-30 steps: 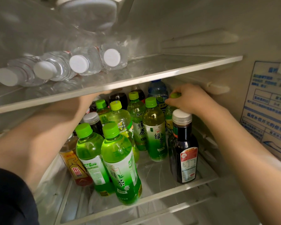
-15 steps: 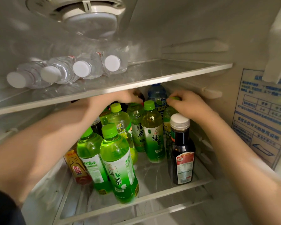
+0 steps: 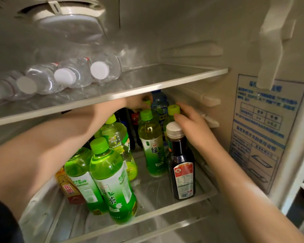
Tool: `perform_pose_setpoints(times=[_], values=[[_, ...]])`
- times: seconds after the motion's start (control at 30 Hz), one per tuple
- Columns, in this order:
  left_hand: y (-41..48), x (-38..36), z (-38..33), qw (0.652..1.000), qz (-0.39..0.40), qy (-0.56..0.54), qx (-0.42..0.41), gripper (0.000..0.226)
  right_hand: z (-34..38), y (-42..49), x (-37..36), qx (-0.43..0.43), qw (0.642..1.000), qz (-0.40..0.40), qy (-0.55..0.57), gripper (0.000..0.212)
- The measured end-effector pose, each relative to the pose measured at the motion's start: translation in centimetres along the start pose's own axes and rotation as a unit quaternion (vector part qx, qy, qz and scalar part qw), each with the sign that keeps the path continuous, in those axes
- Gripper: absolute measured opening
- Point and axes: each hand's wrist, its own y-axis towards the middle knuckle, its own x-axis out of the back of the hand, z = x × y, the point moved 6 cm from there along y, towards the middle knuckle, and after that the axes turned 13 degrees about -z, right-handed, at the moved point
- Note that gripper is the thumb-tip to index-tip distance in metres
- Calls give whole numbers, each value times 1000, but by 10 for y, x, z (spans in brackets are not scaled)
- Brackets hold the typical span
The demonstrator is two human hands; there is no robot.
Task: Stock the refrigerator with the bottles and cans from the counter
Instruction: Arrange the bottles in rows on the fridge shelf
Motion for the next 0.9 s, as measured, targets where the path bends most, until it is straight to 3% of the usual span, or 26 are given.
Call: perform_pose_setpoints(times=[0.6,0.9], values=[[12,-12,-42,995,-54,32,-81,26,0,-3,-1,-4,1000,12,-14,43],[13,-11,-37,998,-37,3,-48,40,-3,-3,-2,-15,1000,14,-10,47]])
